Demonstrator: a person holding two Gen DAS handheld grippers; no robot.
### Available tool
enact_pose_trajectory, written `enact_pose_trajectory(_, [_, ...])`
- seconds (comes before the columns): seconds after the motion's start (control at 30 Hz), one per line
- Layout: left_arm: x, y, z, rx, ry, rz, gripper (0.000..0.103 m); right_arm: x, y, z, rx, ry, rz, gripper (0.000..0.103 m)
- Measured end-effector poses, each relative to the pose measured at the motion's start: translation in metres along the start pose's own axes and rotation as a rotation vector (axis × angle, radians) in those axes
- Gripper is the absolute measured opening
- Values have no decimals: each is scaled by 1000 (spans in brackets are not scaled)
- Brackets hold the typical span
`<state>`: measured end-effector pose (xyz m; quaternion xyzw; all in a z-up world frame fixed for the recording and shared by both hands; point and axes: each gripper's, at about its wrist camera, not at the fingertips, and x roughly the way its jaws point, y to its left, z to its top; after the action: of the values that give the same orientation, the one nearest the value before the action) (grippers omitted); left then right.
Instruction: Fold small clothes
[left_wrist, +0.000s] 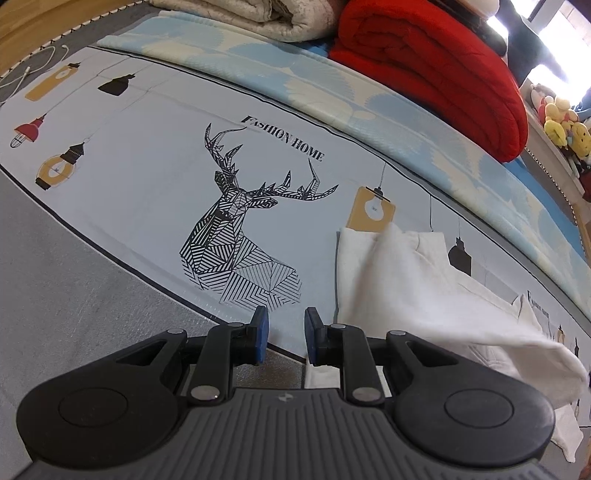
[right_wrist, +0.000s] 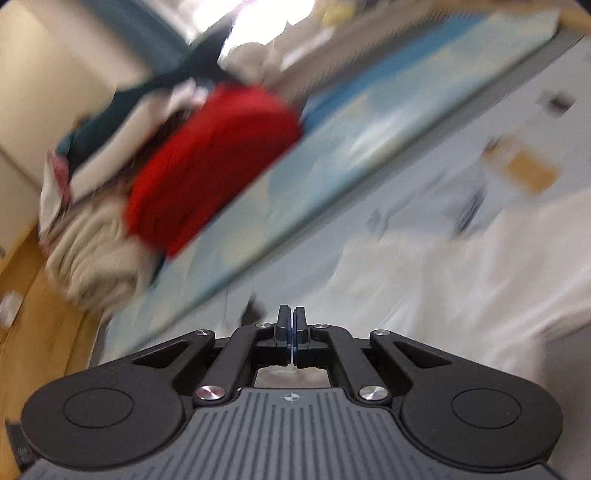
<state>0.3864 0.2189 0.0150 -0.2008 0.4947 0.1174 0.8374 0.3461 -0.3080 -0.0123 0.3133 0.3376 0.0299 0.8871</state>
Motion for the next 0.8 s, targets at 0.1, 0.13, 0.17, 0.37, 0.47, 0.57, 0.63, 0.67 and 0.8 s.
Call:
enact_pose_trajectory(0.1, [2, -5, -1, 8, 2, -3, 23, -2, -20, 5, -106, -2, -260, 0])
enact_pose_trajectory(0.13, [2, -8, -2, 10, 4, -6, 23, 0, -33, 4, -104, 36, -301, 0])
enact_pose_trajectory(0.17, [3, -11, -3, 13, 6, -9, 23, 4, -45, 3, -68, 81, -292, 0])
enact_pose_trajectory(0.37, [12, -29, -9, 44, 26, -12, 23, 5, -67, 3, -3, 137, -296, 11])
enact_pose_trajectory(0.47, [15, -35, -10, 55, 29, -12, 23, 10, -79, 4, 124, 166, -294, 18])
enact_pose_trajectory(0.57, [17, -39, -12, 69, 31, -10, 23, 16, -86, -3, 231, 209, -279, 34])
enact_pose_trajectory(0.63, [18, -40, -12, 76, 32, -9, 23, 19, -90, -6, 297, 231, -251, 43])
enact_pose_trajectory(0.67, [18, -40, -12, 79, 32, -8, 23, 21, -91, -7, 319, 236, -240, 44])
enact_pose_trajectory(0.8, [20, -40, -11, 88, 33, -3, 23, 20, -86, -5, 316, 197, -229, 44])
